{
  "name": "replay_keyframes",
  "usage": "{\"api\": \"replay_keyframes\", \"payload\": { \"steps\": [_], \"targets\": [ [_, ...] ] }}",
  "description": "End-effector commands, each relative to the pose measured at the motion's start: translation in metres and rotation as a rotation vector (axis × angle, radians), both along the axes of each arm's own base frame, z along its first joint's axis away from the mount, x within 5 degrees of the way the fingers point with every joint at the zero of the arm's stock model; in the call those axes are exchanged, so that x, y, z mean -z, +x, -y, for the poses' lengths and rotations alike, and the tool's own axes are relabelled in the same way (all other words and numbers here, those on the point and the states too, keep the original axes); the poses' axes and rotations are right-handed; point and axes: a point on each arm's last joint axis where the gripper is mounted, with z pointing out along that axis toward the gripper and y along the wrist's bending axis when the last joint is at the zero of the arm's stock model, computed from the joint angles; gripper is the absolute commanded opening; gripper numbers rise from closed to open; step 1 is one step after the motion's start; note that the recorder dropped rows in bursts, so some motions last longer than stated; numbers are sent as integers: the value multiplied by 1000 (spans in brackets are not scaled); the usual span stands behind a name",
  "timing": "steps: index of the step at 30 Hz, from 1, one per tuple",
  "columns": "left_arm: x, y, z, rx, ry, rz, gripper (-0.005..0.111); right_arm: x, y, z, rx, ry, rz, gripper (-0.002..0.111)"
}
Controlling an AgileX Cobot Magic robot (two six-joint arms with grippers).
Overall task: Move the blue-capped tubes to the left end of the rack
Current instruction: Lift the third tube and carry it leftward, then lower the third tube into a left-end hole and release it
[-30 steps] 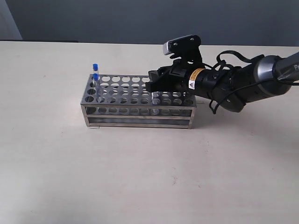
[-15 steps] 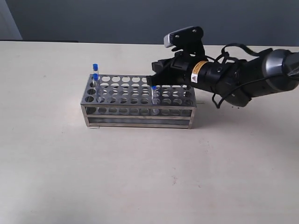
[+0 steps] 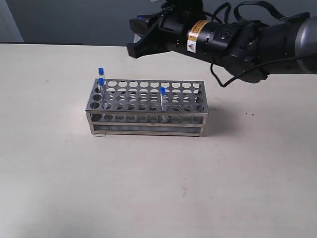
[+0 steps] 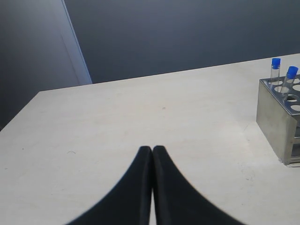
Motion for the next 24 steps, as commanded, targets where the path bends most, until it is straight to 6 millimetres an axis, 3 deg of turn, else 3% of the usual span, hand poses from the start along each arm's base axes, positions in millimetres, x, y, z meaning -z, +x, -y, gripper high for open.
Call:
{"api": "replay_keyframes", "payload": {
  "steps": [1,7,11,17,24],
  "targets": [
    [-2,0,1,9,-6,11,0,-1,-19,-26,-84,0,7,-1],
    [-2,0,1,9,-6,11,0,10,-41,-48,-162,-26,-8,-1],
    [-2,0,1,9,-6,11,0,23,-45,-56,-186,-52,-24,-1],
    [-2,0,1,9,-6,11,0,44,-42,-59,-187,-86,-56,-1],
    [-2,0,1,9,-6,11,0,51,-34,-69,-186,-88,-57,-1]
  ]
}}
